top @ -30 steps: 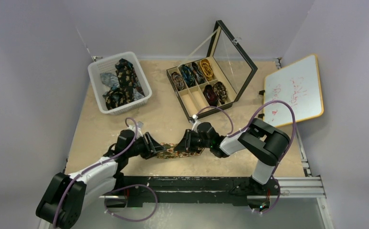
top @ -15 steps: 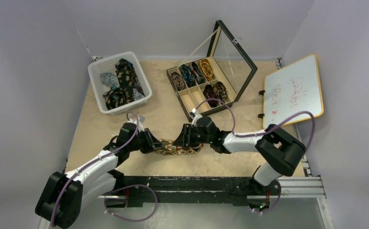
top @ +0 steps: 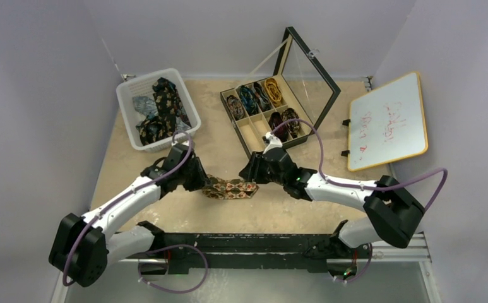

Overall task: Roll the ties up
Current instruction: Roll the tie at the center of the board.

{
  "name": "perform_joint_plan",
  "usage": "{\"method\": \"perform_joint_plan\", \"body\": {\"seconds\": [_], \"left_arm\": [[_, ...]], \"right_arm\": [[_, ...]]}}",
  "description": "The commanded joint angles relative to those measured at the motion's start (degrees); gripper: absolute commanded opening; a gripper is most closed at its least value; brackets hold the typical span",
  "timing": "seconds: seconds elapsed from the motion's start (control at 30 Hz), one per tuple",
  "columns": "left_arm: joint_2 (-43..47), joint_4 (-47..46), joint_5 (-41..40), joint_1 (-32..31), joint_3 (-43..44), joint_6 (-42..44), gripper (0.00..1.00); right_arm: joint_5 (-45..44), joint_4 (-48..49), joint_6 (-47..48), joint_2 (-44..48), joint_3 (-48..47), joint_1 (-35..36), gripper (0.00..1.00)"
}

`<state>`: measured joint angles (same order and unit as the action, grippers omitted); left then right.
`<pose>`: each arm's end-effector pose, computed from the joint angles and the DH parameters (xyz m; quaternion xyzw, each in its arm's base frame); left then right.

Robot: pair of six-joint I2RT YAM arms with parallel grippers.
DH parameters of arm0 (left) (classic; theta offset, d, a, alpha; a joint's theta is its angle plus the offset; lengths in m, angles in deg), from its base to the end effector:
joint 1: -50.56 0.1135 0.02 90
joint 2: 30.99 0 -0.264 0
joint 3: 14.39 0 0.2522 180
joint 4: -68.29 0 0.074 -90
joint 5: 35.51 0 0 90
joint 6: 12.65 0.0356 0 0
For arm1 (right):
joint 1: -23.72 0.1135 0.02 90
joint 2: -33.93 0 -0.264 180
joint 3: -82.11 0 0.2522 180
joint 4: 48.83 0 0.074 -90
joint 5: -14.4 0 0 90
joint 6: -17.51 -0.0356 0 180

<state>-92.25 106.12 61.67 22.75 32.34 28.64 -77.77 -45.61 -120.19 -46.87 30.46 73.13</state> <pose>0.1783 -0.0991 0.1951 -0.1515 0.9327 -0.2459 0.2161 0.1940 0.2244 0.2033 -0.0026 0.8476 0.3869 0.3631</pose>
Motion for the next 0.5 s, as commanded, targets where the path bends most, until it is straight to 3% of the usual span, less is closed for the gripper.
{"method": "perform_joint_plan", "body": {"seconds": [0.0,0.47], "left_arm": [[-3.05,10.48,-8.64,-1.51,7.11,2.17,0.0],[-15.75,22.94,-25.63,-11.14,19.94,0.65,0.0]], "right_arm": [[-4.65,-1.24,1.13,1.81,0.62,-0.69,0.48],[-4.69,-0.32,0.67,4.04,2.42,-2.17,0.48]]}}
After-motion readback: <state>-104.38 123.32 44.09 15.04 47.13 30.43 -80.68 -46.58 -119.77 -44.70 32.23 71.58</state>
